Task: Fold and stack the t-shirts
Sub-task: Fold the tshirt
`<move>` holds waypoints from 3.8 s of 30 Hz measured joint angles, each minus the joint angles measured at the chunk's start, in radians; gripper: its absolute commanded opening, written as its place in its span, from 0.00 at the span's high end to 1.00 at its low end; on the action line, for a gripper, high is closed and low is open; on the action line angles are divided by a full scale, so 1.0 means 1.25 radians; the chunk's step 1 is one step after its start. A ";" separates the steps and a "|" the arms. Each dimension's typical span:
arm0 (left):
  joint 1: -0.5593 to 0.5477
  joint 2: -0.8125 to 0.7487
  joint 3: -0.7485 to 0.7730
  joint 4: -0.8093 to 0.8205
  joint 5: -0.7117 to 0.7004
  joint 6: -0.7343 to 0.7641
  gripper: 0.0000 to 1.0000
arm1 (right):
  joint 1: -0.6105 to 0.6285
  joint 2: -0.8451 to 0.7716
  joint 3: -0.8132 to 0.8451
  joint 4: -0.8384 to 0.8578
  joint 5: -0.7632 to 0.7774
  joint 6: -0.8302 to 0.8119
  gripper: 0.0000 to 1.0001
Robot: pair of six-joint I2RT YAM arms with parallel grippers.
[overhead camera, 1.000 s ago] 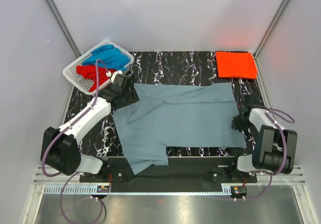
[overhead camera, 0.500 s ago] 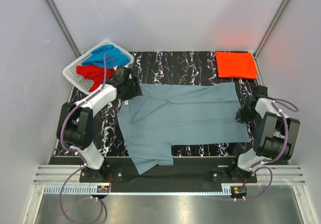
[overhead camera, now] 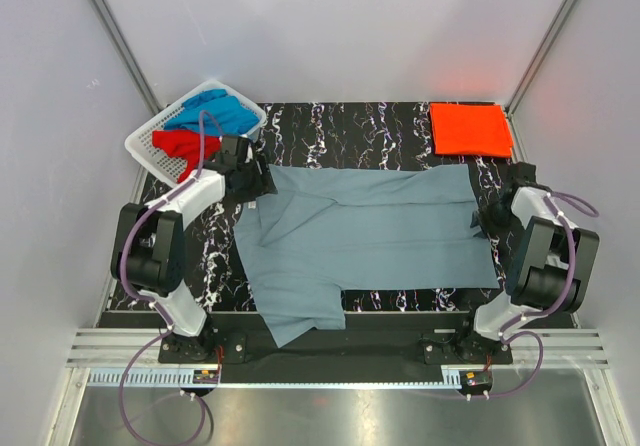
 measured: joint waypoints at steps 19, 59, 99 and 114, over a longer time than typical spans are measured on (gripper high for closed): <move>0.023 0.087 0.020 0.024 0.047 0.018 0.31 | -0.016 0.120 0.011 0.137 -0.069 0.005 0.66; 0.022 0.289 0.238 0.050 0.126 0.082 0.34 | -0.045 0.255 0.192 0.166 -0.120 0.041 0.59; 0.030 0.313 0.285 -0.042 0.056 -0.017 0.47 | -0.032 0.263 0.254 0.067 0.005 -0.024 0.67; -0.131 0.121 0.185 0.039 0.176 0.190 0.43 | 0.012 -0.002 0.224 -0.006 -0.095 -0.125 0.45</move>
